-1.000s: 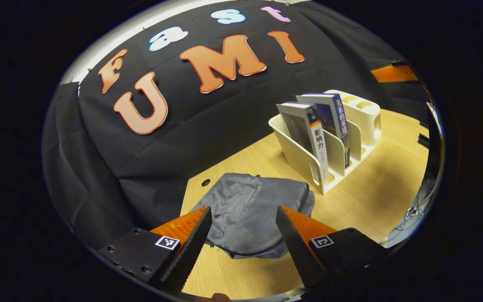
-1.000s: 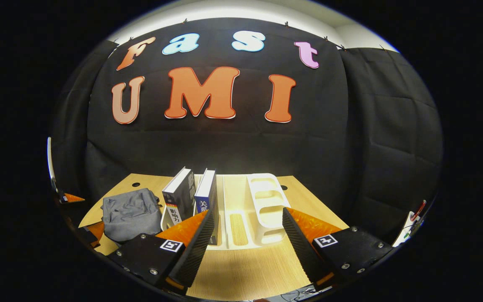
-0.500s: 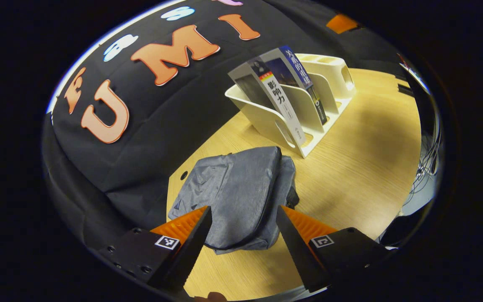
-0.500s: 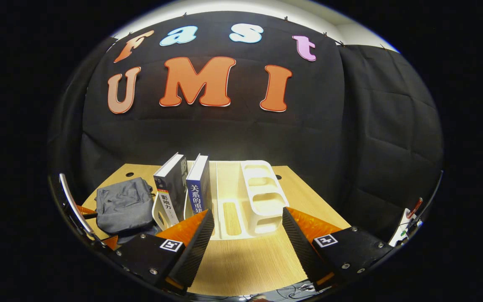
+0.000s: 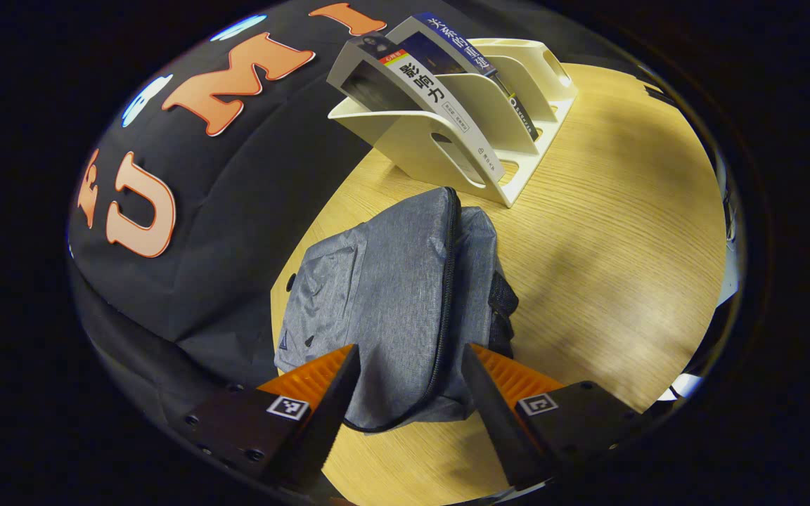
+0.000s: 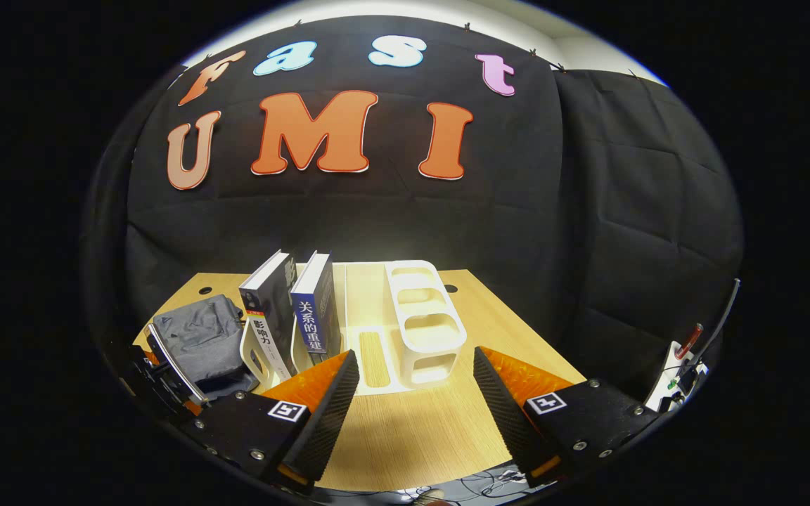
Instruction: Open the schoolbag, grab two books from the bookshelf and put them into the schoolbag.
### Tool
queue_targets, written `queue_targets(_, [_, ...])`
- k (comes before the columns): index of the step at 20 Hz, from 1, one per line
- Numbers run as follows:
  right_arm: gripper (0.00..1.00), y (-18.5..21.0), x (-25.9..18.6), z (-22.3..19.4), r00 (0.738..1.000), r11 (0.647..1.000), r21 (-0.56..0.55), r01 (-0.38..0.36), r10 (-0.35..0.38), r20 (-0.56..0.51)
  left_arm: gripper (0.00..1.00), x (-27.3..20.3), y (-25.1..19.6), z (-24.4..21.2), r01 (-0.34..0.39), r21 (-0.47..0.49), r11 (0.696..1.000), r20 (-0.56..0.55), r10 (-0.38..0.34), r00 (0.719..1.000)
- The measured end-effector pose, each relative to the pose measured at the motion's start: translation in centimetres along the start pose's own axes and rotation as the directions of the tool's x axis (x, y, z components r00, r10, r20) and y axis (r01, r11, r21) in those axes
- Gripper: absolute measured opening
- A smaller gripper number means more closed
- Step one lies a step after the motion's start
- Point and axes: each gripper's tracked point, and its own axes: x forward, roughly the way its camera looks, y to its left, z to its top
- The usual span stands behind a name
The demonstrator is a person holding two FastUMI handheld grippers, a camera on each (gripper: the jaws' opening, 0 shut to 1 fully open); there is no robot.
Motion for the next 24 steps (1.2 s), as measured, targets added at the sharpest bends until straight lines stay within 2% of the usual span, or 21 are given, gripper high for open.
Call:
queue_targets(1, [0.98, 0.1, 0.1, 0.1, 1.000, 1.000, 0.005, -0.005, 0.005, -0.003, 0.86, 0.0, 0.4, 0.1, -0.007, 0.000, 1.000, 0.005, 0.007, 1.000])
queue_targets(4, [0.98, 0.6, 0.4, 0.3, 1.000, 0.999, 0.032, -0.012, 0.013, -0.008, 0.50, -0.3, 0.6, 0.5, 0.009, -0.028, 1.000, 0.009, -0.008, 1.000])
queue_targets(5, [0.98, 0.8, 0.3, 0.5, 1.000, 0.999, 0.040, -0.013, 0.014, -0.006, 0.45, -0.6, 0.9, 0.6, 0.007, -0.041, 0.999, 0.007, -0.007, 1.000])
queue_targets(6, [0.98, 0.9, 0.5, 0.7, 1.000, 0.999, 0.049, -0.017, 0.018, -0.002, 0.30, -0.7, 1.3, 0.8, 0.004, -0.053, 0.999, 0.001, -0.004, 1.000])
queue_targets(7, [0.98, 1.0, 0.5, 0.9, 1.000, 0.998, 0.057, -0.022, 0.022, 0.000, 0.27, -1.0, 1.2, 0.7, 0.028, -0.076, 0.997, -0.019, -0.030, 0.999])
queue_targets(8, [0.98, 1.1, 0.5, 1.0, 1.000, 0.998, 0.061, -0.026, 0.026, 0.003, 0.10, -0.8, 1.4, 0.9, 0.041, -0.104, 0.994, -0.023, -0.044, 0.999])
queue_targets(13, [0.98, 1.2, 0.4, 1.8, 0.999, 0.993, 0.111, -0.050, 0.050, 0.005, 0.04, -2.2, 4.4, 1.8, 0.116, -0.258, 0.959, -0.051, -0.133, 0.990])
queue_targets(16, [0.98, 1.2, 0.3, 1.7, 0.998, 0.987, 0.145, -0.064, 0.066, -0.009, 0.03, -2.5, 6.6, 2.8, 0.149, -0.296, 0.943, -0.047, -0.170, 0.984])
queue_targets(19, [0.98, 1.2, 0.1, 2.2, 0.997, 0.985, 0.155, -0.070, 0.072, -0.005, 0.03, -3.9, 10.2, 3.4, 0.153, -0.289, 0.945, -0.037, -0.171, 0.985])
queue_targets(21, [0.98, 1.3, 0.0, 2.6, 0.996, 0.981, 0.175, -0.085, 0.086, 0.001, 0.03, -3.8, 13.2, 3.9, 0.129, -0.279, 0.952, -0.028, -0.142, 0.989])
queue_targets(24, [0.98, 1.6, -0.4, 3.0, 0.995, 0.976, 0.193, -0.095, 0.096, 0.006, 0.03, -4.4, 17.3, 5.0, 0.113, -0.318, 0.941, -0.006, -0.122, 0.993])
